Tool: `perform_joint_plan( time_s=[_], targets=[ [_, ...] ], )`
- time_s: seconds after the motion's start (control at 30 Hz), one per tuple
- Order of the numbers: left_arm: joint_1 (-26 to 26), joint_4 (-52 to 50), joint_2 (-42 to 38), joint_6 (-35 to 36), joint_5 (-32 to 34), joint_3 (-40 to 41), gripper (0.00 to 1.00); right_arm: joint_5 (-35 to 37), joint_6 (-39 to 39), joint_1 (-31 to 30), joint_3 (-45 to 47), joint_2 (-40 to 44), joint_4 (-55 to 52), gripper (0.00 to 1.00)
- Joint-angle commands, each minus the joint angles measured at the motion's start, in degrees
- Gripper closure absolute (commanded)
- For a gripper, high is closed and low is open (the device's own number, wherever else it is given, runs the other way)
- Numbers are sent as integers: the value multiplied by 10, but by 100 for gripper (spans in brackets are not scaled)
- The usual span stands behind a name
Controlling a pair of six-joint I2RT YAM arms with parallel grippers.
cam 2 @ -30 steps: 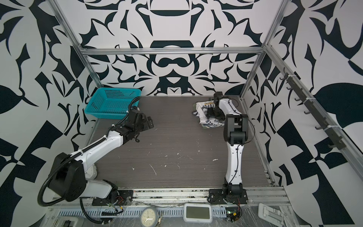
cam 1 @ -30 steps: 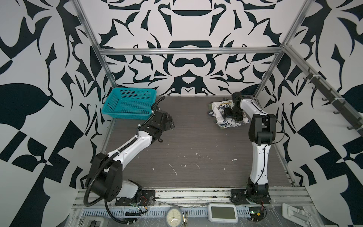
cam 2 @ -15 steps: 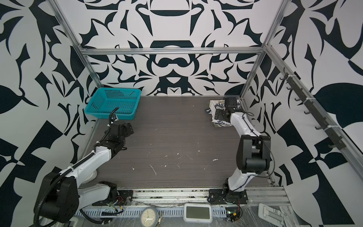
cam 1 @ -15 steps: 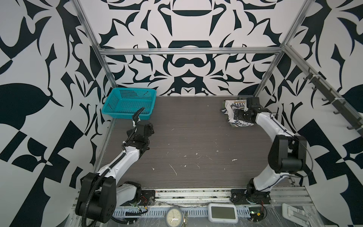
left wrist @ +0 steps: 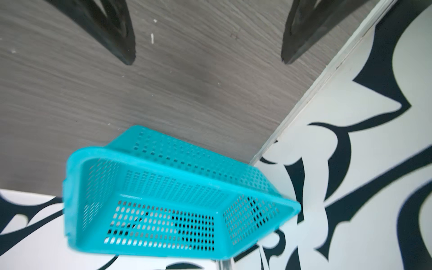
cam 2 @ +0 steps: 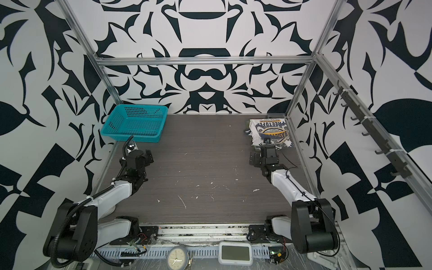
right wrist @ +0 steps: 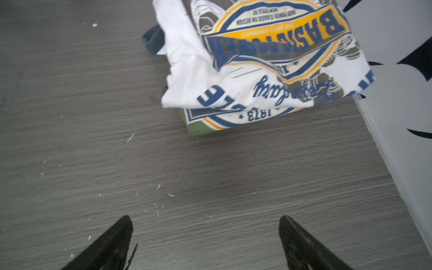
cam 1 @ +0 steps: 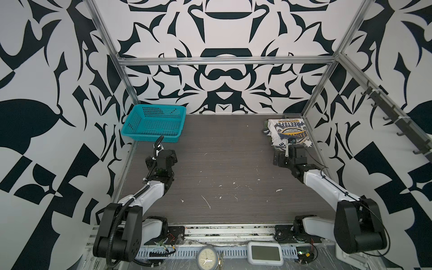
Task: Fold and stack tank tops
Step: Reset both arms
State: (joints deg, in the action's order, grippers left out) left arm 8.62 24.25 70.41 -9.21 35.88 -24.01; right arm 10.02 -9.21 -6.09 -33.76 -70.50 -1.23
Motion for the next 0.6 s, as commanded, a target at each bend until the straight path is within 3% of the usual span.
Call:
perform_joint_plan(
  time_s=[0.0,0.27,0.4,0.47,0.57],
  targets=[
    [-12,79,22,11,-37,23,1,59,13,-5,34,8,101,1],
    [-44,129,69,27,-77,19,1,90,51,-13,85,-57,263,1],
    [-53,151,62,18,-105,31,1,71,79,-14,95,-75,321,1],
    [-53,164,44,-18,-150,49,1,58,97,-14,104,-83,361,0],
    [-48,166,34,-2,-179,56,1,16,122,-14,109,-101,408,1]
  ],
)
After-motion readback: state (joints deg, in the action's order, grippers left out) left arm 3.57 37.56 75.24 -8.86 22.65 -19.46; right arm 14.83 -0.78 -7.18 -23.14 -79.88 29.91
